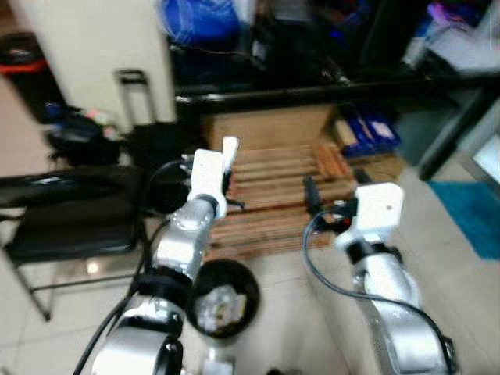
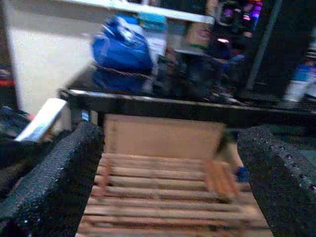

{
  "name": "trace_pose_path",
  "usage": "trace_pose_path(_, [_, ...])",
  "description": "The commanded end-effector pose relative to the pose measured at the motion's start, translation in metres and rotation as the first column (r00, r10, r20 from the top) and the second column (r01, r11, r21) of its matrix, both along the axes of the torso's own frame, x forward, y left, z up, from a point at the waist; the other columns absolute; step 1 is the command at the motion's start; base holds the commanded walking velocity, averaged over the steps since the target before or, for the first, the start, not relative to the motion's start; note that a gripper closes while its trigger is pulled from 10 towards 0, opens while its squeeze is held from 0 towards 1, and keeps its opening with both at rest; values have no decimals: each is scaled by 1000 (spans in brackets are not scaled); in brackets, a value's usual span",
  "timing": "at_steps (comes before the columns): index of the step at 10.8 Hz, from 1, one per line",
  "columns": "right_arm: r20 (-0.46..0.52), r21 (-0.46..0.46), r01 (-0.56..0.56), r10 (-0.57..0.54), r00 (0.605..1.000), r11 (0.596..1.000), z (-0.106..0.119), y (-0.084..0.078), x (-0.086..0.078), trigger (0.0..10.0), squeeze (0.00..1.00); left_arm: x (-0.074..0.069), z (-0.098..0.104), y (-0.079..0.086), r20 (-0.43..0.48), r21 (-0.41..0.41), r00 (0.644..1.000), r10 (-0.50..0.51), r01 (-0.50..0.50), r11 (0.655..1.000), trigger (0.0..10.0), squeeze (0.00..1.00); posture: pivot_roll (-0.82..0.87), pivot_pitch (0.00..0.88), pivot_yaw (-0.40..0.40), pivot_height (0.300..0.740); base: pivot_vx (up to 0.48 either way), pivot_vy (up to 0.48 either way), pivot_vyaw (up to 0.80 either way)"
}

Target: Picking trash to rubbish bin

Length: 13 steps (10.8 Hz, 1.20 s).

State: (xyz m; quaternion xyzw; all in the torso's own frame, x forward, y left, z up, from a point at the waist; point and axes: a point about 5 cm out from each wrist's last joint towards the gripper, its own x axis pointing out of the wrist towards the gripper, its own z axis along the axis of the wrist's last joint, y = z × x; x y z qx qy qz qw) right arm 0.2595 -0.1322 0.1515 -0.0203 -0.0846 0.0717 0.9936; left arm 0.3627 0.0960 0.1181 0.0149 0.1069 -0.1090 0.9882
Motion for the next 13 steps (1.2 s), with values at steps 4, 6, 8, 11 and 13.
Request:
trace_pose_path(4, [-20,6,-12,12,1000,1000,-3,2,-2,10000,0,1,-7,15,-17,44,996,92,-91,995,10000,0,205,87,-63,740,0,0,0])
trace_pose_path(6, [-71,-2,-30,30,997,1000,-15,3,1,10000,0,-2,-19,19,-61,49,991,117,-114,992,10000,0,206,91,-70,740,0,0,0])
trace_pose_path(8, [-123,-2,-37,37,992,999,-28,2,2,10000,0,-8,-34,23,-112,69,985,133,-126,990,10000,0,208,105,-77,740,0,0,0])
trace_pose_path(11, [-214,-13,-61,57,975,998,-48,2,-13,10000,0,-31,-71,29,-218,104,963,160,-140,985,10000,0,184,194,-119,740,0,0,0])
trace_pose_path(13, [-281,-25,-92,81,956,995,-58,4,-28,10000,0,-46,-93,28,-291,114,940,178,-151,982,10000,0,154,244,-146,740,0,0,0])
